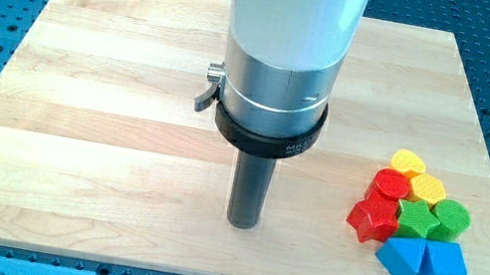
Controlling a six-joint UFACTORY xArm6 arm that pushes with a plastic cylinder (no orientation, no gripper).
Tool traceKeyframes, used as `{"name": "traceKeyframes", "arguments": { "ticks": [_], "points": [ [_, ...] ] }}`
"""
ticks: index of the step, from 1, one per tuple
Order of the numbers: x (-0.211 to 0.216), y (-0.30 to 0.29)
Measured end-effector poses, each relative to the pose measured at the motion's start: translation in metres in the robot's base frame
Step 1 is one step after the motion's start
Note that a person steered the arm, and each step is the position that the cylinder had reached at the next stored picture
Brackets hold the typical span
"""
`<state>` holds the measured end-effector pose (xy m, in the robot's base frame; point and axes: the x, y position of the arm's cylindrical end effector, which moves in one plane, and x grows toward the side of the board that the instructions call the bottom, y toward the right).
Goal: Place the arm towards the top right to the yellow heart
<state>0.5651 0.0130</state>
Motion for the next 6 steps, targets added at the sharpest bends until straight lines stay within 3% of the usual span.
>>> {"name": "traceKeyframes", "arguments": {
  "ticks": [2, 3, 4, 5, 6],
  "points": [
    [-0.009, 0.004],
    [-0.094, 0.005],
    [-0.144, 0.062],
    [-0.150, 0.083],
    [-0.124, 0.151]
  ]
}}
